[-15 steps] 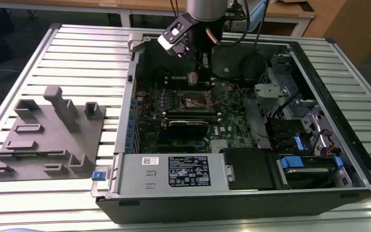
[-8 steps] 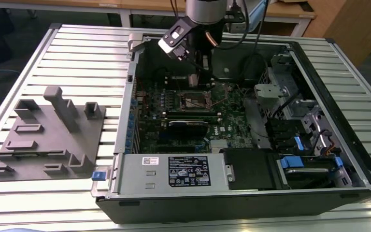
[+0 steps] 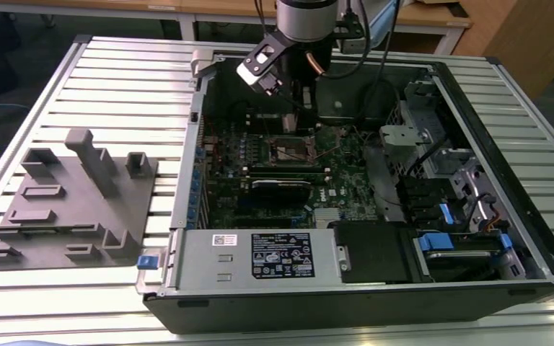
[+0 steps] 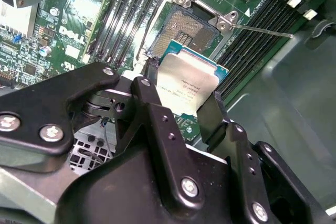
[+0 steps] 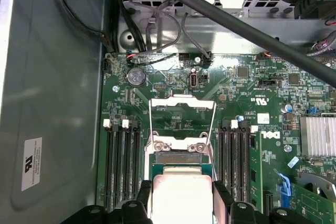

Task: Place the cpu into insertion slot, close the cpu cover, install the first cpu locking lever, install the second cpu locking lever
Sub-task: 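Place the cpu into insertion slot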

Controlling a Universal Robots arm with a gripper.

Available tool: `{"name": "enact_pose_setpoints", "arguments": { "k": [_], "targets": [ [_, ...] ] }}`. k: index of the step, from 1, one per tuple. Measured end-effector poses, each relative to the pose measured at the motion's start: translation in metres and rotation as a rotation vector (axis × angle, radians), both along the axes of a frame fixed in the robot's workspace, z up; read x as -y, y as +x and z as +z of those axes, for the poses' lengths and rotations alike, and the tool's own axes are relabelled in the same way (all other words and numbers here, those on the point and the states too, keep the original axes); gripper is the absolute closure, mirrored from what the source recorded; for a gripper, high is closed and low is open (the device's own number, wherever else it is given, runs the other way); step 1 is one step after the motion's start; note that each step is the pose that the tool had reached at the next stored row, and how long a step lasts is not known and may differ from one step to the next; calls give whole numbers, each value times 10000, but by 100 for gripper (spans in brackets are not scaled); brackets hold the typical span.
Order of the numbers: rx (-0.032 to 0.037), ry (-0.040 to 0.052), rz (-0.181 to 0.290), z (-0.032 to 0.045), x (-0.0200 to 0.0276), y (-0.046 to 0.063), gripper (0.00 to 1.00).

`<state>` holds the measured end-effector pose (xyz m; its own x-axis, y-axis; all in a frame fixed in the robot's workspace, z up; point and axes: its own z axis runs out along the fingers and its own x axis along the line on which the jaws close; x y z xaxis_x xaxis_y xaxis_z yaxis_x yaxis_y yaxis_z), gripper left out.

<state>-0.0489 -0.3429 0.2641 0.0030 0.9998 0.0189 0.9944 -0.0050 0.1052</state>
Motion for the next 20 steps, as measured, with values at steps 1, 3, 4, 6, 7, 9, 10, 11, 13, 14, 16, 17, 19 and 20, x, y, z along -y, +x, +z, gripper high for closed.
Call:
{"name": "enact_pose_setpoints", "arguments": {
  "k": [1, 3, 4, 6, 7, 9, 10, 11, 13, 14, 16, 17, 19, 20],
  "targets": [
    [0, -1, 0, 0, 0, 0, 46],
    [1, 0, 0, -1, 0, 0, 46],
    [2, 0, 0, -1, 0, 0, 46],
    [5, 5, 0, -8, -1, 0, 46],
    [4, 4, 0, -16, -1, 0, 46],
    [3, 2, -1, -39, -1, 0, 46],
    [4, 1, 0, -53, 0, 0, 46],
    [4, 1, 0, -68, 0, 0, 46],
    [5, 1, 0, -100, 0, -1, 46],
    [5, 1, -1, -117, 0, -1, 46],
    [4, 0, 0, -148, 0, -1, 46],
    [5, 1, 0, -163, 0, -2, 46],
    [5, 1, 0, -184, -1, -2, 46],
    [5, 0, 0, -192, 0, -2, 46]
  ]
}}
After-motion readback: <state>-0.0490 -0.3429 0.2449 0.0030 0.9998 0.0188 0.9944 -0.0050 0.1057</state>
